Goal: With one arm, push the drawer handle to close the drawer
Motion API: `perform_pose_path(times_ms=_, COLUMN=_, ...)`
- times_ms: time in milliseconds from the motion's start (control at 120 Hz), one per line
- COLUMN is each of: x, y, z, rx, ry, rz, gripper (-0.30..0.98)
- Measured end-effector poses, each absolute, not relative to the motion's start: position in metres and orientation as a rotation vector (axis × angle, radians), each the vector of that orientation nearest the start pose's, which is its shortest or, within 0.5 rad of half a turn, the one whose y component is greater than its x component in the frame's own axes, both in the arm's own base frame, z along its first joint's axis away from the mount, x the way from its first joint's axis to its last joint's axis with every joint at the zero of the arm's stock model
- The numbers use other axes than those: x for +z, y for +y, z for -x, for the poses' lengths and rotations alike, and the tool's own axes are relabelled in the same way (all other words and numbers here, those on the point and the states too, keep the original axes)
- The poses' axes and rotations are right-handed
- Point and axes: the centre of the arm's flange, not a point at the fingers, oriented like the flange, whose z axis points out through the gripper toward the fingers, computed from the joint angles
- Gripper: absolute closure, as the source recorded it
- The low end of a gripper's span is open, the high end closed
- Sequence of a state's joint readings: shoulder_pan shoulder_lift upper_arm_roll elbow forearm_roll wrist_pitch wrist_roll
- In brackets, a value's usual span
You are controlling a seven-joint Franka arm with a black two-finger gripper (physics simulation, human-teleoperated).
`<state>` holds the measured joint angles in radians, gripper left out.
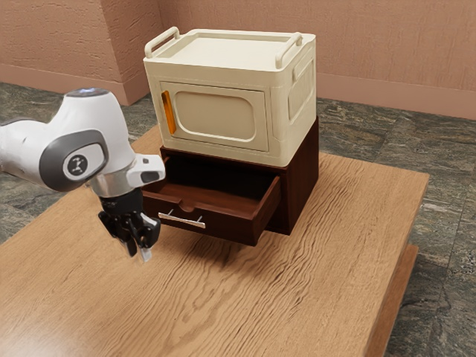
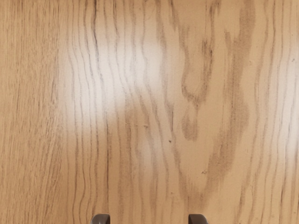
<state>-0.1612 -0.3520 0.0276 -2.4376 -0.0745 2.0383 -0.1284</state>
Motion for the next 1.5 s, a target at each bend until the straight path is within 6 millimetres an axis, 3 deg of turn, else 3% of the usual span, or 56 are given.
perform_pose_path(times_ms=208, x=0.414, y=-0.064, z=-0.459, rx=0.038, ry=-0.087, rz=3.208, gripper=0.72)
perform_pose_path(times_ms=575, x=0.407, y=-0.069, z=-0.505, rx=-0.037, ry=-0.115, rz=3.204, gripper=0.78)
perform_pose_path(times_ms=1500, x=0.396, y=-0.071, z=-0.553, rx=-0.087, ry=-0.07, rz=3.163, gripper=0.79)
